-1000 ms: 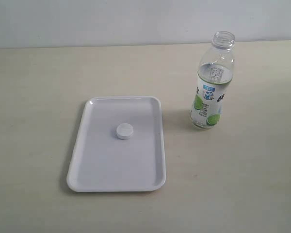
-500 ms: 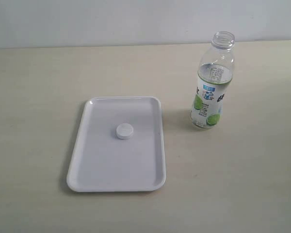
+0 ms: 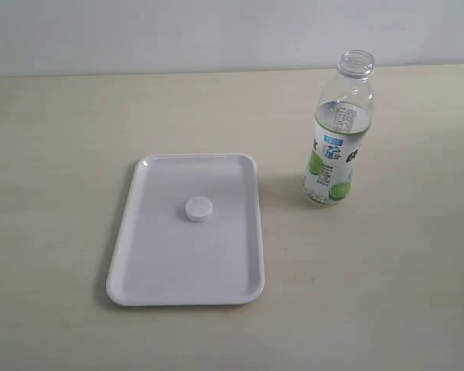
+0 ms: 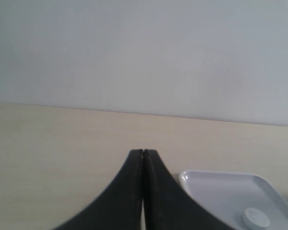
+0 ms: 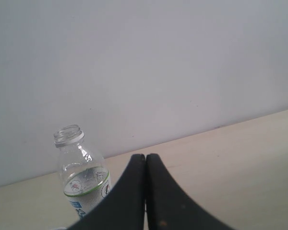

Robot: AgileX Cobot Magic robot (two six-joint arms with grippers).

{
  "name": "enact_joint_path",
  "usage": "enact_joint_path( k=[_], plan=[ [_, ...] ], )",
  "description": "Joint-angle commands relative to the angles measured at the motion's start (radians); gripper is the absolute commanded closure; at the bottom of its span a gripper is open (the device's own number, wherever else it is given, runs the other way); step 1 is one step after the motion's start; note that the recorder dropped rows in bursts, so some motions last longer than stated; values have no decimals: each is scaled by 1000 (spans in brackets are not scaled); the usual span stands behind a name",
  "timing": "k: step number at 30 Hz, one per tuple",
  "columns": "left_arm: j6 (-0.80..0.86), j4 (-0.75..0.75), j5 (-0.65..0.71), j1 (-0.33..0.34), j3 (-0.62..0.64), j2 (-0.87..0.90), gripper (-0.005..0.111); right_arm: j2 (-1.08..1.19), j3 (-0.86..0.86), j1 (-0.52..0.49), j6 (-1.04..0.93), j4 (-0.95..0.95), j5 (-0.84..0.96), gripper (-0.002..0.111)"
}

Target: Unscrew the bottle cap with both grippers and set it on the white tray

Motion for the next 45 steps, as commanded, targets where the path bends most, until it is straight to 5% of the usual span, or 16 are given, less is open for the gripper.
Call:
enact_joint_path(
  k=[1,15,25,45],
  plan=[
    [-5,8,-2,1,3,-6,107,-7,4,-6,-9,-1,-2,108],
    [-5,8,-2,1,3,-6,107,-7,4,-6,-24,-3,-2,108],
    [-5,8,-2,1,3,-6,107,-7,4,-6,-329,-11,0,108],
    [-5,8,-2,1,3,-6,107,-7,4,-6,-329,-7,0,108]
  ],
)
